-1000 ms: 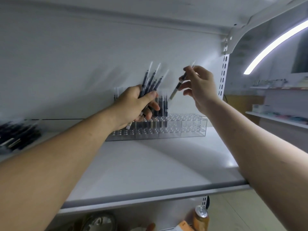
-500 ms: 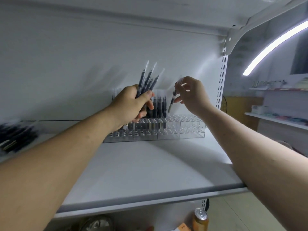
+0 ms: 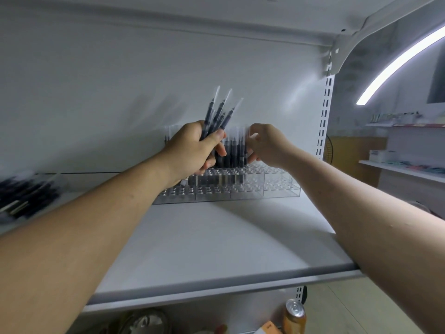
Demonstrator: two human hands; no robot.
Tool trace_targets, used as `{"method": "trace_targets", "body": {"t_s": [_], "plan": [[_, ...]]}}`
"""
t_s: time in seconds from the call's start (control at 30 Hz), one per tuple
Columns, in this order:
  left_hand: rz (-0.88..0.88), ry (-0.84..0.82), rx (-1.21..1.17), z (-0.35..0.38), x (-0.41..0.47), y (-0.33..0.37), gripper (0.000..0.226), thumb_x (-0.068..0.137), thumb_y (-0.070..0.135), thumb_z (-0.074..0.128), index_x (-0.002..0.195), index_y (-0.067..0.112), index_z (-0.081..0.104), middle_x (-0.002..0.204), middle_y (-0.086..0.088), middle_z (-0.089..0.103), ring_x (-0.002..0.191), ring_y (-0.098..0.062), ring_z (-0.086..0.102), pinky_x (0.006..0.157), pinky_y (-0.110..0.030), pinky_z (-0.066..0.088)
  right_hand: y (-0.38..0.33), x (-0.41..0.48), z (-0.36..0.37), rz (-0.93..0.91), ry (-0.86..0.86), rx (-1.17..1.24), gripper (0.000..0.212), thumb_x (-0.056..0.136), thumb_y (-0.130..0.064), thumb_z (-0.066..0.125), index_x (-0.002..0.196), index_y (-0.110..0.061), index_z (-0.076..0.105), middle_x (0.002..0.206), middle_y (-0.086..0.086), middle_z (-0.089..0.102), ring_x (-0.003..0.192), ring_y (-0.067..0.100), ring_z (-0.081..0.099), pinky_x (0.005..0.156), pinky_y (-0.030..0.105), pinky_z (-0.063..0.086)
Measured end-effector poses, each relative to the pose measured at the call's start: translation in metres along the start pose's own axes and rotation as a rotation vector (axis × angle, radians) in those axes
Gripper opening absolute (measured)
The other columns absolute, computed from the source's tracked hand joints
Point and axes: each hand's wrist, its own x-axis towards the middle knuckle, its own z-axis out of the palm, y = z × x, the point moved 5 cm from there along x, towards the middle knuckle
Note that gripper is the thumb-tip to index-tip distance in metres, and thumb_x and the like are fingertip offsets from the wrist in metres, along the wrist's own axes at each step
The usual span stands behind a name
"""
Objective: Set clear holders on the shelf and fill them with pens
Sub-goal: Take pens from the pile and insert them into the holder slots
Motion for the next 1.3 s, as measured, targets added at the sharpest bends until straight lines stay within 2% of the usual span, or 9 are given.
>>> {"method": "trace_targets", "body": {"t_s": [0.13, 0.23, 0.33, 0.5, 0.63, 0.8, 0.9, 1.13, 1.3], "plan": [[0.014, 0.0, 0.015, 0.001, 0.0, 0.002, 0.018, 0.111, 0.025, 0.05, 0.108, 0.011, 0.061, 0.081, -0.001, 0.069, 0.052, -0.013, 0.046, 0.042, -0.025, 0.036, 0.006, 0.002, 0.0, 0.008, 0.016, -0.109, 0.027, 0.106, -0.022, 0.057, 0.089, -0.005, 0.07, 0.078, 0.007, 0.078, 0.072, 0.022, 0.077, 0.068, 0.043, 0.061], [0.011, -0.005, 0.029, 0.001, -0.001, 0.002, 0.018, 0.111, 0.026, 0.05, 0.108, 0.013, 0.062, 0.084, -0.002, 0.069, 0.053, -0.013, 0.047, 0.044, -0.026, 0.037, 0.011, 0.002, -0.002, -0.02, -0.008, -0.203, 0.035, 0.102, -0.029, 0.064, 0.076, -0.008, 0.077, 0.072, 0.003, 0.077, 0.076, 0.025, 0.076, 0.077, 0.043, 0.063], [-0.001, -0.015, 0.042, 0.001, -0.002, 0.001, 0.018, 0.11, 0.028, 0.052, 0.11, 0.015, 0.064, 0.083, 0.002, 0.07, 0.054, -0.011, 0.049, 0.046, -0.026, 0.04, 0.01, 0.0, -0.012, -0.01, 0.046, -0.174, 0.031, 0.099, -0.03, 0.069, 0.083, -0.006, 0.079, 0.073, 0.003, 0.076, 0.077, 0.024, 0.075, 0.078, 0.041, 0.064], [-0.021, -0.042, 0.014, 0.002, -0.002, 0.001, 0.019, 0.11, 0.028, 0.053, 0.112, 0.014, 0.065, 0.079, 0.004, 0.07, 0.055, -0.011, 0.052, 0.048, -0.026, 0.041, -0.006, -0.006, -0.037, -0.084, 0.297, 0.018, 0.011, 0.097, -0.021, 0.07, 0.092, -0.013, 0.077, 0.074, -0.007, 0.07, 0.071, 0.014, 0.069, 0.077, 0.033, 0.06], [-0.03, -0.068, 0.022, 0.003, -0.002, 0.0, 0.02, 0.11, 0.029, 0.052, 0.112, 0.015, 0.066, 0.081, 0.004, 0.074, 0.058, -0.013, 0.056, 0.053, -0.029, 0.043, -0.026, -0.017, -0.033, -0.147, 0.233, 0.339, 0.01, 0.097, -0.014, 0.069, 0.091, -0.012, 0.077, 0.079, 0.002, 0.077, 0.061, 0.014, 0.067, 0.056, 0.021, 0.051], [0.003, -0.082, 0.019, 0.005, -0.003, 0.003, 0.017, 0.111, 0.026, 0.051, 0.111, 0.017, 0.065, 0.091, -0.004, 0.078, 0.061, -0.016, 0.06, 0.048, -0.026, 0.044, -0.036, -0.025, -0.014, -0.091, -0.109, 0.623, 0.016, 0.094, 0.0, 0.068, 0.098, 0.015, 0.069, 0.093, 0.023, 0.072, 0.073, 0.027, 0.063, 0.061, 0.034, 0.043], [0.029, -0.061, 0.024, 0.003, -0.003, 0.005, 0.015, 0.11, 0.025, 0.052, 0.111, 0.021, 0.066, 0.098, -0.004, 0.079, 0.065, -0.017, 0.066, 0.054, -0.028, 0.052, -0.036, -0.026, -0.009, -0.083, -0.18, 0.684, 0.011, 0.094, -0.004, 0.071, 0.095, 0.007, 0.071, 0.094, 0.025, 0.067, 0.08, 0.031, 0.062, 0.065, 0.036, 0.043], [-0.009, -0.091, -0.081, 0.006, -0.003, 0.005, 0.025, 0.112, 0.02, 0.048, 0.133, 0.016, 0.062, 0.107, -0.007, 0.079, 0.083, -0.029, 0.078, 0.067, -0.033, 0.063, -0.034, -0.025, -0.011, -0.084, -0.132, 0.69, 0.019, 0.098, -0.017, 0.072, 0.096, 0.002, 0.072, 0.091, 0.017, 0.075, 0.083, 0.031, 0.071, 0.069, 0.038, 0.049], [-0.019, -0.053, -0.133, 0.003, -0.001, 0.004, 0.023, 0.113, 0.02, 0.044, 0.127, 0.01, 0.06, 0.102, -0.009, 0.079, 0.082, -0.03, 0.078, 0.075, -0.042, 0.065, -0.028, -0.018, -0.027, -0.024, 0.026, 0.92, 0.013, 0.103, -0.009, 0.061, 0.104, 0.002, 0.067, 0.09, 0.016, 0.074, 0.079, 0.03, 0.073, 0.065, 0.032, 0.052]]}}
